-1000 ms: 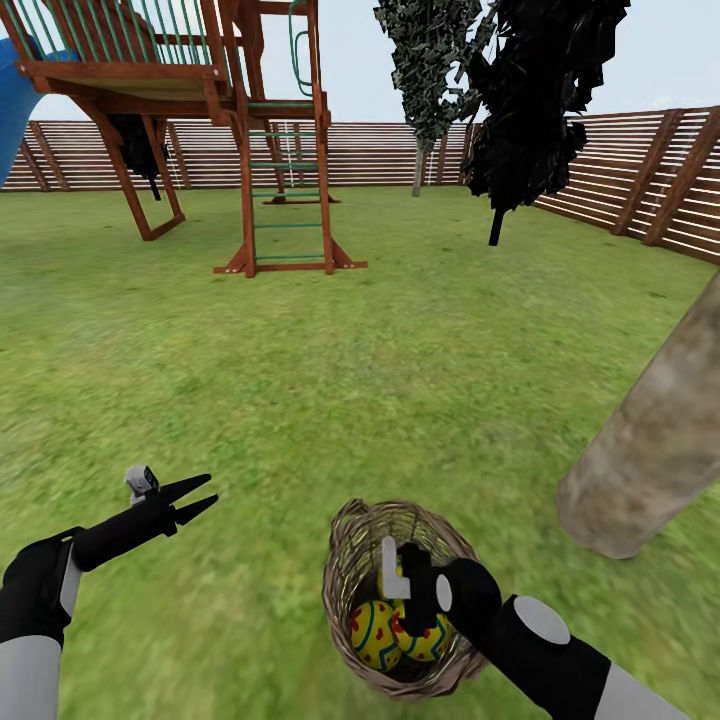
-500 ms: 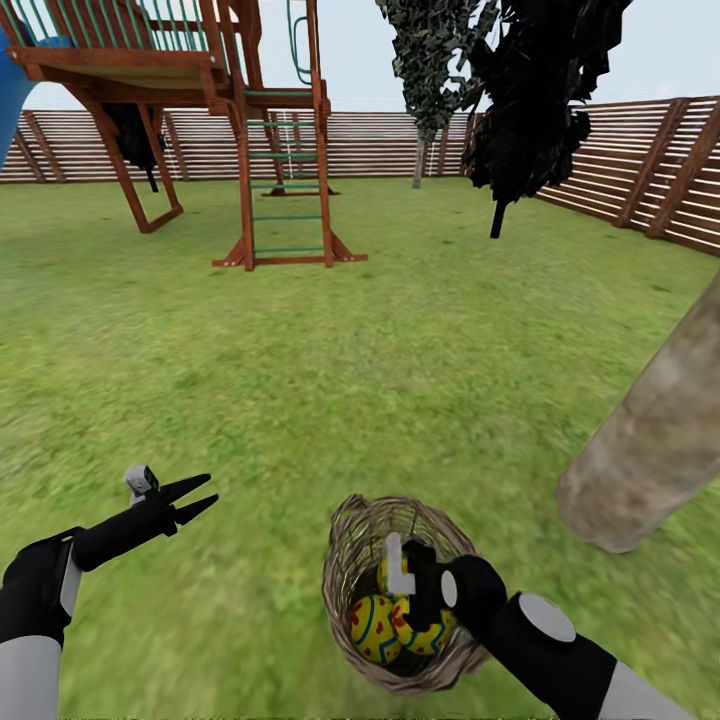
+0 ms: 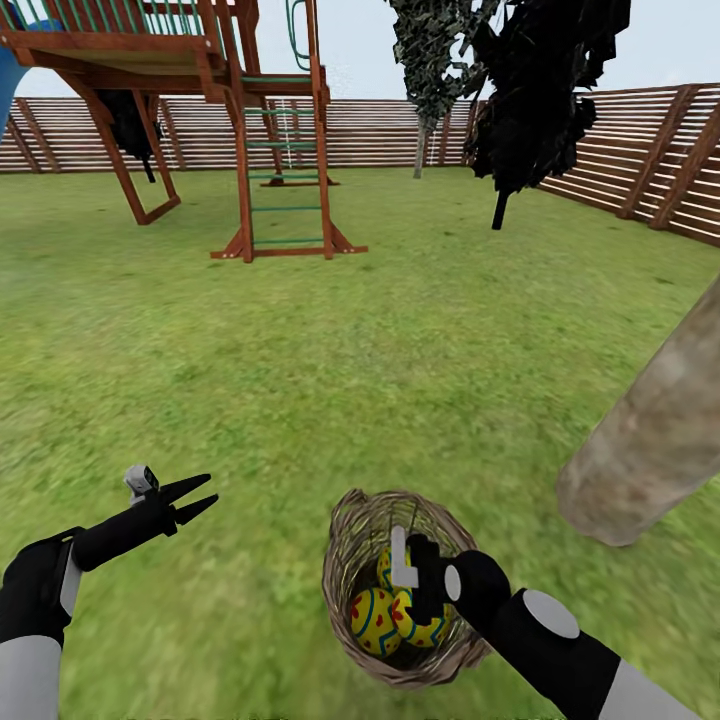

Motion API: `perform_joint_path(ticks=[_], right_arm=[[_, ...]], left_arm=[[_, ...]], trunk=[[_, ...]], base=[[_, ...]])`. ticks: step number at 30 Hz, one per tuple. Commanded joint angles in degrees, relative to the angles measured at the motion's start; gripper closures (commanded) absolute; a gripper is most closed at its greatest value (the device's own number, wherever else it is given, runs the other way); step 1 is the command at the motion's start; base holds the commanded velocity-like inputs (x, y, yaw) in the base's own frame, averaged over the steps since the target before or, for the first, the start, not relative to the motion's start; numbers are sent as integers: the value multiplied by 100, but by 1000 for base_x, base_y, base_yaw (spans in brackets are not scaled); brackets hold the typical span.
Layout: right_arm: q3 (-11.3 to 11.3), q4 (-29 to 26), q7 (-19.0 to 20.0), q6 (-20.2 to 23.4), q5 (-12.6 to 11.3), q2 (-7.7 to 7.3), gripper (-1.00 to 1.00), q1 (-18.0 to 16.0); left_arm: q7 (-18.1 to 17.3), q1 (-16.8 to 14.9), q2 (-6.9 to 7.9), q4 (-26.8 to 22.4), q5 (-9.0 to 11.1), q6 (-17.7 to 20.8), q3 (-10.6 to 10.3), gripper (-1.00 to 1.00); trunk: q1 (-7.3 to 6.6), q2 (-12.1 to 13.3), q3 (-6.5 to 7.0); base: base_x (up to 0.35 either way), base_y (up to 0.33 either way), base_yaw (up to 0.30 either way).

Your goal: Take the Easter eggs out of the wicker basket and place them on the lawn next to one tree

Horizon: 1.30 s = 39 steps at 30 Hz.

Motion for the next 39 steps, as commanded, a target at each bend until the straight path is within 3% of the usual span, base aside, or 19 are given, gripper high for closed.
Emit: perform_joint_path(ticks=[1,14,39], right_arm=[[11,-12,30,19,46,-2,-100,-6],[0,23,225,27,54,19,-100,-6],[5,57,227,26,85,26,-100,-27]], left_arm=[[-49,-5,-3,-5,-60,60,15,-100],[-49,-5,-3,-5,-60,60,15,-100],[-49,-5,-3,-5,-60,60,15,-100]], trunk=[[-1,-2,-14],[-1,-2,-131],[-1,-2,-356]], base=[[0,0,0],[0,0,0],[0,0,0]])
